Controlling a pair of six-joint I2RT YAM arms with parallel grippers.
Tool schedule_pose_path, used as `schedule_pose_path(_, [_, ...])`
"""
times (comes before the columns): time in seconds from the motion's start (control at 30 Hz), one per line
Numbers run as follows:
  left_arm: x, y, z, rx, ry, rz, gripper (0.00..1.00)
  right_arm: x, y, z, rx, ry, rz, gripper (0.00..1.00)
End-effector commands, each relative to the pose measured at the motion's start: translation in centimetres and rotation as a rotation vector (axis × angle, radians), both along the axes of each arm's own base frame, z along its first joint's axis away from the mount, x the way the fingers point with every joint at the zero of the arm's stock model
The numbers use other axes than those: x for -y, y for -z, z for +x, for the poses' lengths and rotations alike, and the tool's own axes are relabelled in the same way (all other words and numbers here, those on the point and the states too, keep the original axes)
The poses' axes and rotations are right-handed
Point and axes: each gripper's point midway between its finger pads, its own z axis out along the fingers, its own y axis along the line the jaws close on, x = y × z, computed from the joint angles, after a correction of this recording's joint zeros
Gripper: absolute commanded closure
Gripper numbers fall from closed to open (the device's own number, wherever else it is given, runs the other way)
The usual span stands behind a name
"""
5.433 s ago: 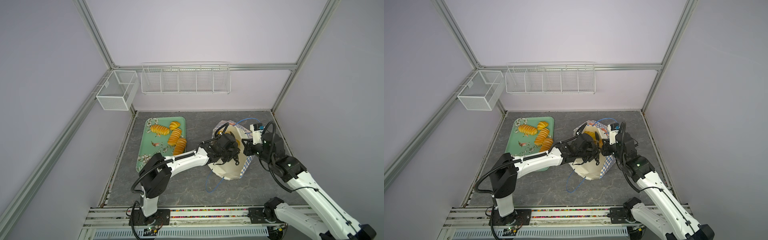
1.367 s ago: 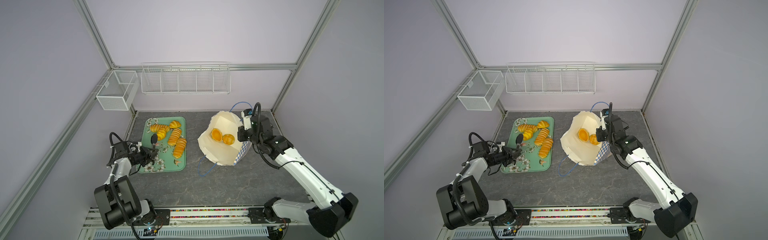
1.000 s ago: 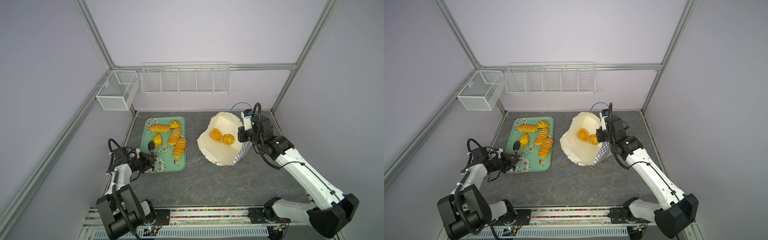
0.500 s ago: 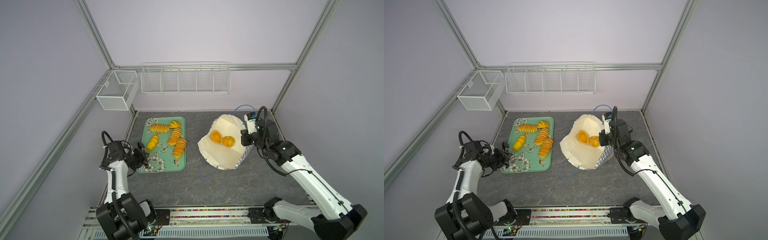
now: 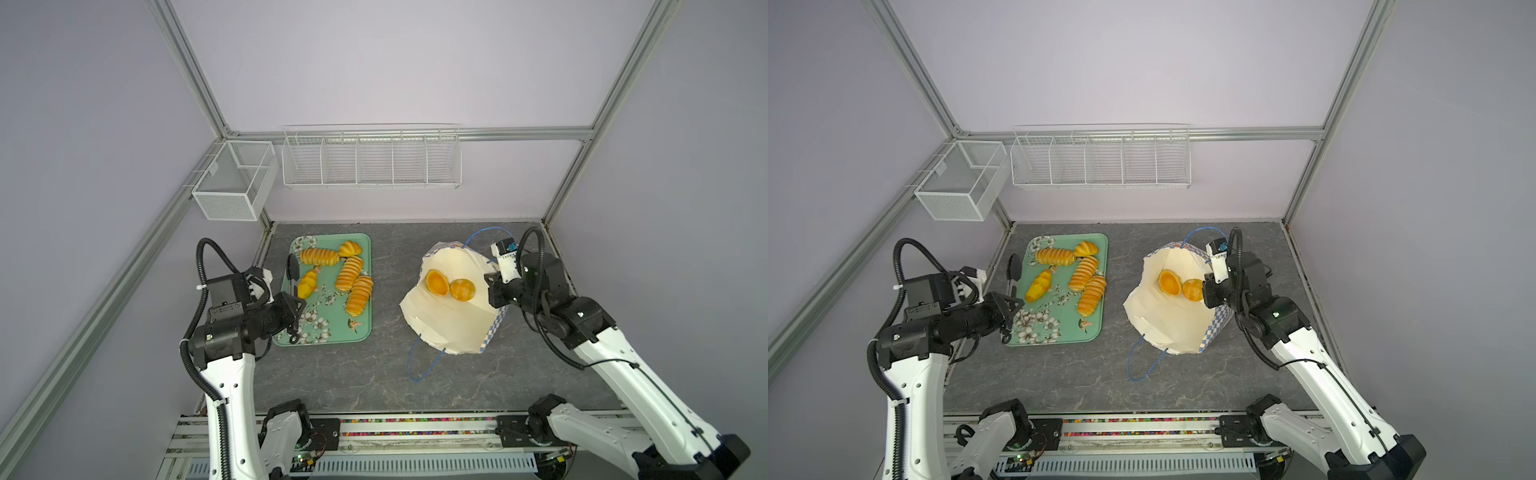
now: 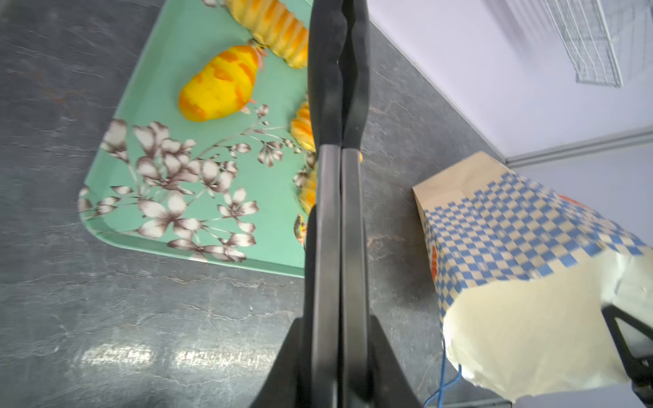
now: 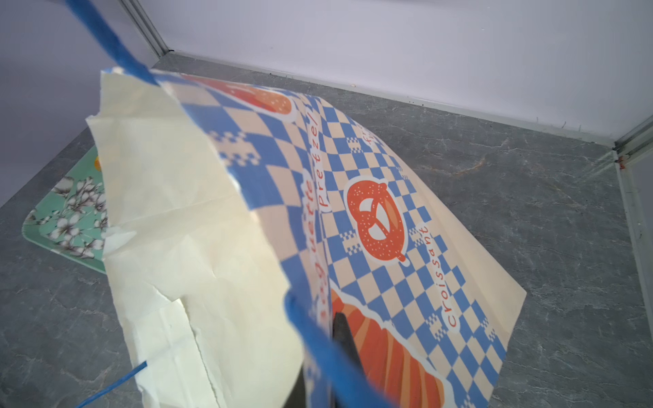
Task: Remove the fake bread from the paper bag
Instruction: 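Open the tongs and release the bread on the tray with the left gripper, then move the left gripper's tongs from the tray back into the bag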
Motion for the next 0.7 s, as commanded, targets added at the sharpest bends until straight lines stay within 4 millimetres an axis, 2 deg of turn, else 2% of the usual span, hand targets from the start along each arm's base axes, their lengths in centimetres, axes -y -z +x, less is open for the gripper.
schedule_pose_path(0.0, [2.1, -1.3, -1.4, 0.019, 0.05, -0.018, 0.85, -0.1, 0.9, -1.2, -0.043, -0.031, 0.008, 0.93])
schedule_pose_path(0.1, [4.5, -3.9, -1.9, 0.103, 0.109, -0.057, 0.89, 0.4, 0.8, -1.3, -0.042, 0.0, 0.012, 0.93])
schedule_pose_path(0.23, [8.1, -5.7, -3.3, 0.134, 0.227, -0.062, 0.91, 0.4, 0.3, -1.2, -0.049, 0.009, 0.012, 0.92])
schedule_pose_path(0.3, [10.7, -6.4, -4.1, 0.153, 0.305, -0.067, 0.92, 0.7, 0.3, -1.0, -0.052, 0.022, -0.004, 0.92])
schedule_pose_path(0.4, [16.3, -6.9, -5.3, 0.147, 0.492, -0.034, 0.91, 1.1, 0.5, -0.9, -0.056, 0.045, -0.012, 0.92])
schedule_pose_path(0.53, [25.9, -7.7, -6.8, 0.142, 0.771, 0.087, 0.88, 1.5, 0.3, -0.9, -0.04, 0.075, 0.002, 0.92])
schedule_pose_path(0.6, [29.4, -7.9, -7.3, 0.152, 0.85, 0.093, 0.89, 1.9, 0.3, -0.8, -0.034, 0.107, 0.013, 0.92])
schedule_pose_path(0.67, [31.8, -7.6, -7.5, 0.161, 0.887, 0.064, 0.9, 2.3, 0.3, -0.6, -0.046, 0.145, 0.021, 0.92])
